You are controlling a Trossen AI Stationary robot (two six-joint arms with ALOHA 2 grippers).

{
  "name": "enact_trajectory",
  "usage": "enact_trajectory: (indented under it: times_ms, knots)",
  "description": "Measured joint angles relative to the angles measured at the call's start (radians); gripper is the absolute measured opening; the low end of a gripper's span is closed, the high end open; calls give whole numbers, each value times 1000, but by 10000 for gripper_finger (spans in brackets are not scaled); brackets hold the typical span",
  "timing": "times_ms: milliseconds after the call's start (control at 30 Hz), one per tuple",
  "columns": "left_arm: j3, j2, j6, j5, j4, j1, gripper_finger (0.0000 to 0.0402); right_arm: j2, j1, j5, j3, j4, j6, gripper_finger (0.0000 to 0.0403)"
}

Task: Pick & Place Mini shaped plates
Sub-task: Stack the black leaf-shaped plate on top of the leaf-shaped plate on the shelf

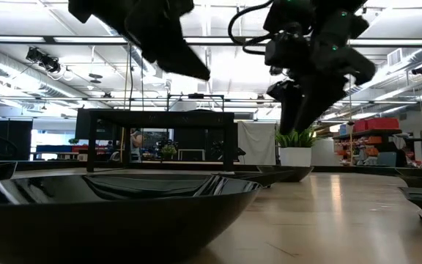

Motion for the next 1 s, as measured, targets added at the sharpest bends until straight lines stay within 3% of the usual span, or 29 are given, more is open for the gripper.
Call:
enact_trajectory:
  times_ms: [267,500,800,1000]
  knots:
    - [0,0,-62,-6,-74,24,153,55,79,168,-57,117,12,137]
    - [0,0,-88,-6,-149,20,153,101,79,157,-63,107,-1,104]
    - [0,0,-127,-8,-282,12,144,158,79,195,-63,133,35,94]
    - [-12,-1,-160,-120,-358,-45,126,158,79,227,-63,116,51,47]
